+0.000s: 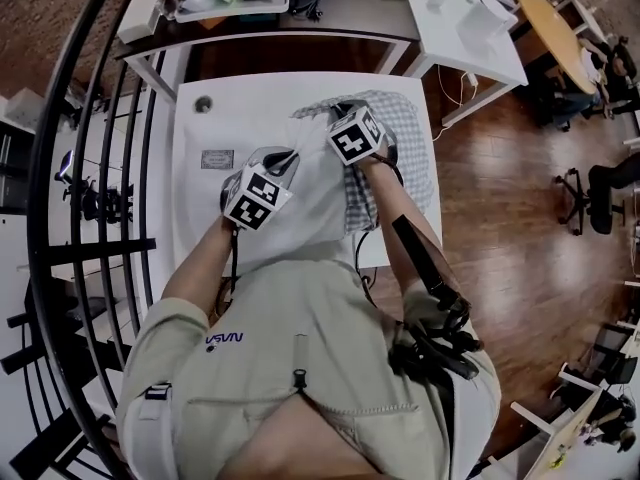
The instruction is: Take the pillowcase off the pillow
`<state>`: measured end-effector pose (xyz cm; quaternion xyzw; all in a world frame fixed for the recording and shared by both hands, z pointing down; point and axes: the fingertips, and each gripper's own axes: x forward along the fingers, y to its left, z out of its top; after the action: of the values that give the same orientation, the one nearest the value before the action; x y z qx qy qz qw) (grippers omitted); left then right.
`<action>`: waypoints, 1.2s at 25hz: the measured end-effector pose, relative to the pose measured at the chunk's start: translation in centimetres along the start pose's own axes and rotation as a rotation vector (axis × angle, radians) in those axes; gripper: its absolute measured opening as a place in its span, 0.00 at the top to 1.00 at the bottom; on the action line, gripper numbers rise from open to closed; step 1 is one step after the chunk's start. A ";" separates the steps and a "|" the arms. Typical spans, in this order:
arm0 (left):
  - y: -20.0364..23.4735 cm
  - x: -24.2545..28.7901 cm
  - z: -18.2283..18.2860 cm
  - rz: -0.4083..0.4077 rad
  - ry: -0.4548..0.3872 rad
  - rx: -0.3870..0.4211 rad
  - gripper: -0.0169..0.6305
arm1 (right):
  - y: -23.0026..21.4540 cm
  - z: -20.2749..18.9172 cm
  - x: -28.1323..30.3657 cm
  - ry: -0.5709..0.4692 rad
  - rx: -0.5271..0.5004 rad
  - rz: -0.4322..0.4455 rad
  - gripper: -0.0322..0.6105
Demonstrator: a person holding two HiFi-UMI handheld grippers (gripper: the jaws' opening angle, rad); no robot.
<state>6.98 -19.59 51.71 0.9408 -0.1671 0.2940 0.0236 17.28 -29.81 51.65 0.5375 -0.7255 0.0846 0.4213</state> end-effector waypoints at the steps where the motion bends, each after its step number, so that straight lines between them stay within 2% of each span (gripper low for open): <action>1: -0.5 -1.5 1.1 -0.019 -0.040 -0.004 0.94 | -1.2 0.0 -0.5 -0.011 0.018 -0.034 0.92; 5: -2.9 -7.2 3.9 -0.070 -0.185 0.011 0.94 | -5.8 -0.9 -2.5 -0.023 0.100 -0.158 0.92; 9: -2.1 -11.5 4.4 -0.042 -0.269 -0.026 0.94 | -9.6 -4.1 -4.0 0.016 0.197 -0.270 0.92; 12: -0.1 -11.4 2.2 -0.019 -0.266 -0.105 0.94 | -11.0 -8.0 -4.7 0.076 0.284 -0.317 0.92; 14: 1.3 -10.2 0.3 -0.004 -0.249 -0.164 0.94 | -10.8 -9.3 -4.3 0.080 0.289 -0.323 0.92; 17: 2.9 -7.6 -2.6 0.020 -0.220 -0.260 0.94 | -9.4 -11.2 -2.7 0.112 0.281 -0.300 0.92; 19: 3.8 -5.9 -3.6 0.045 -0.199 -0.281 0.94 | -8.9 -11.4 -2.1 0.088 0.291 -0.262 0.92; 22: 4.5 -4.4 -3.0 0.090 -0.169 -0.209 0.90 | -8.8 -10.8 -2.7 0.006 0.323 -0.221 0.89; 25: 5.0 -4.4 -1.4 0.151 -0.168 -0.110 0.76 | -8.2 -8.8 -4.8 -0.125 0.341 -0.202 0.73; 27: 4.2 -5.3 0.1 0.181 -0.176 -0.047 0.72 | -6.7 -7.9 -7.0 -0.194 0.356 -0.194 0.71; 30: 0.2 -6.9 3.4 0.129 -0.227 0.015 0.74 | -4.6 -8.2 -11.0 -0.275 0.393 -0.206 0.71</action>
<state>3.45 -18.14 45.01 0.9556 -0.2264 0.1875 -0.0214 26.19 -19.13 47.61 0.6866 -0.6871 0.1066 0.2125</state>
